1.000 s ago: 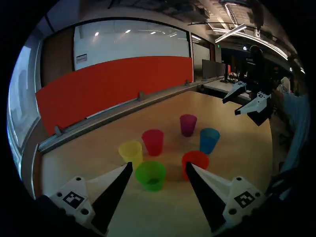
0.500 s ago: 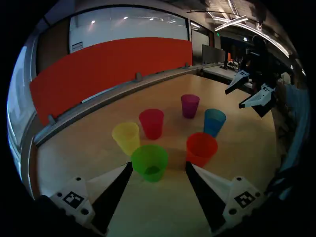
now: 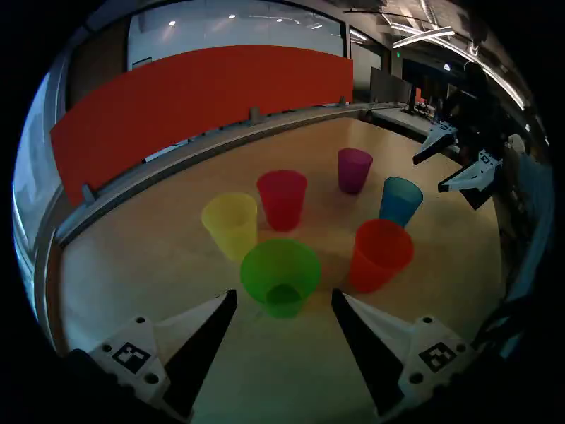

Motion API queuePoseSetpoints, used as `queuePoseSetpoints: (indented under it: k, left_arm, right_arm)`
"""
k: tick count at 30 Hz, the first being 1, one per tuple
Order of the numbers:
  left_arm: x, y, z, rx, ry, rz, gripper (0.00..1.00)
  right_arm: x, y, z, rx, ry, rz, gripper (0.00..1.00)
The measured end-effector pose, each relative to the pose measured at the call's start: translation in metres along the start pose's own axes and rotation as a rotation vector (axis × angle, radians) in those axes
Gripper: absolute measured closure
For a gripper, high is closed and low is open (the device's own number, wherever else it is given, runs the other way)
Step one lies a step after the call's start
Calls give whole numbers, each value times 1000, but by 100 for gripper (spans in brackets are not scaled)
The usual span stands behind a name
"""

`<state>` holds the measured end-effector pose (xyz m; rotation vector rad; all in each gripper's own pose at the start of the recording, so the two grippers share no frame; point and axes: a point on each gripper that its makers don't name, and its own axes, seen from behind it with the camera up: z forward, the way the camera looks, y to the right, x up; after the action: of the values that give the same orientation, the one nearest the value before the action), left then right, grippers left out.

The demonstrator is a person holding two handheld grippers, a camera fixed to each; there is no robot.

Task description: Pour water

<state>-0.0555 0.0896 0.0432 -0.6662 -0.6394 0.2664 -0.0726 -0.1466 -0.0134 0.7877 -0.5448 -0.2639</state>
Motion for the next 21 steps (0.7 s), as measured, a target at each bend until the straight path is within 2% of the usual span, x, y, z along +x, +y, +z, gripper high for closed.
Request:
queuePoseSetpoints:
  k: [11,21]
  left_arm:
    - [-4,-5,23,-16,-35,-16,0]
    - [-1,-8,37,-23,-44,-17,0]
  right_arm:
    - [-5,-1,12,9,-11,-3,0]
    - [-3,2,14,7,-14,-6,1]
